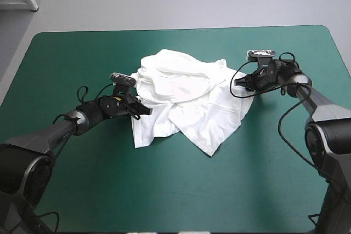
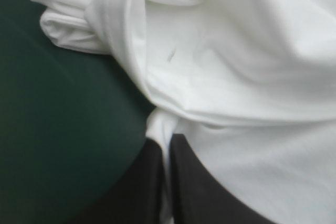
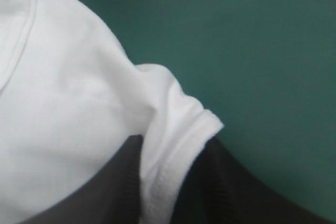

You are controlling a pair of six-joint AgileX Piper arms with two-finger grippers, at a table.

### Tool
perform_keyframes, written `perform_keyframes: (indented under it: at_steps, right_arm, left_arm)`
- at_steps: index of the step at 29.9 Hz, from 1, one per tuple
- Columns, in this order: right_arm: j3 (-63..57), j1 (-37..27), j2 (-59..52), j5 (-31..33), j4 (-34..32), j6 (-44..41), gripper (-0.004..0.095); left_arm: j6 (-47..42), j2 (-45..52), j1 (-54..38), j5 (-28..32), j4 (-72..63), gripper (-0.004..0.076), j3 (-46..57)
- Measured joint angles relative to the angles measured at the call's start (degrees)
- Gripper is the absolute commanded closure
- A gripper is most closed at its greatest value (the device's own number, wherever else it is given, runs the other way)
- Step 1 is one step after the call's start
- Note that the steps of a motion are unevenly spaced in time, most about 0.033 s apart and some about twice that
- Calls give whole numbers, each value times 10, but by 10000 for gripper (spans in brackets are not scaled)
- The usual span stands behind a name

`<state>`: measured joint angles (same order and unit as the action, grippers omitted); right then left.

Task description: Fold the cloth

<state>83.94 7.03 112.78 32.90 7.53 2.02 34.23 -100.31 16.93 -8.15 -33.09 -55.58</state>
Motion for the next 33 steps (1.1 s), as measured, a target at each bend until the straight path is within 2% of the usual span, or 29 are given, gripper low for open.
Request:
perform_keyframes:
  at_steps: [1,7,15,21,29,33]
  right_arm:
    - [-1,0,0,-4,3,1,921]
    - [-4,0,-16,-16,12,17,925]
    - [8,0,-110,-19,5,27,925]
    - [69,0,-187,22,-11,29,925]
    - [222,0,-273,108,-17,54,925]
    - [301,0,-305,147,-16,65,925]
  left_arm:
    - [0,0,0,-1,0,705,0]
    - [0,11,0,-18,0,705,0]
    - [-2,65,0,-88,15,705,-46]
    - [-21,149,0,-158,92,705,-134]
    - [-127,262,0,-255,293,705,-302]
    - [-168,304,0,-283,364,705,-397]
